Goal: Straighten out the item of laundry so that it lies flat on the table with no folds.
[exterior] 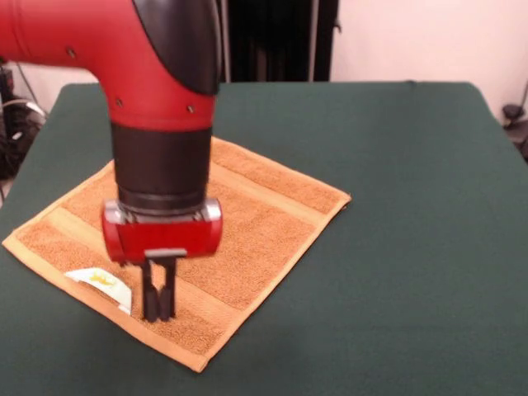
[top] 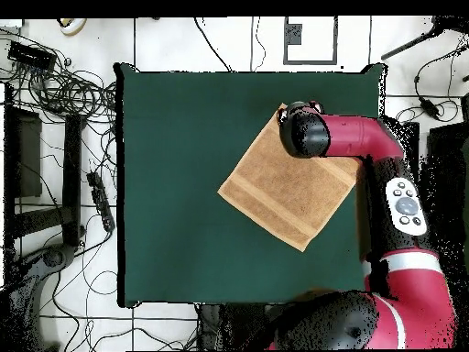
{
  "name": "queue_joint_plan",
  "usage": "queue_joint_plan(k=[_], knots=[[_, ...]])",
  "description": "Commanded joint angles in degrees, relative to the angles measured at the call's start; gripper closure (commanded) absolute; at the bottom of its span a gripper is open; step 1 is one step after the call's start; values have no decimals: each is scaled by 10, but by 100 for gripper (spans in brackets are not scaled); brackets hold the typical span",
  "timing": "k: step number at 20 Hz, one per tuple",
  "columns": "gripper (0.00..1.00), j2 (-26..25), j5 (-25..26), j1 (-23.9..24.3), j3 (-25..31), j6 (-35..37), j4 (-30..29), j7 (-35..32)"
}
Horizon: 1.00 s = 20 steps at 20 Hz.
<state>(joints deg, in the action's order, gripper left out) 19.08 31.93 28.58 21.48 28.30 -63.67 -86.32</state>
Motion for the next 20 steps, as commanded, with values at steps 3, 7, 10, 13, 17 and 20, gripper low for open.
queue_joint_plan(k=[3, 7, 10, 13, 17, 20], knots=[[100, -52, 15, -40, 8, -25, -19, -20], [100, 37, -15, -20, 3, 50, -93, 4], [100, 111, -41, -12, -12, 143, -129, 25], [100, 163, -55, 2, -13, 197, -151, 52], [100, 183, -53, 19, 0, 221, -155, 72], [100, 148, -36, 15, 9, 190, -142, 52]])
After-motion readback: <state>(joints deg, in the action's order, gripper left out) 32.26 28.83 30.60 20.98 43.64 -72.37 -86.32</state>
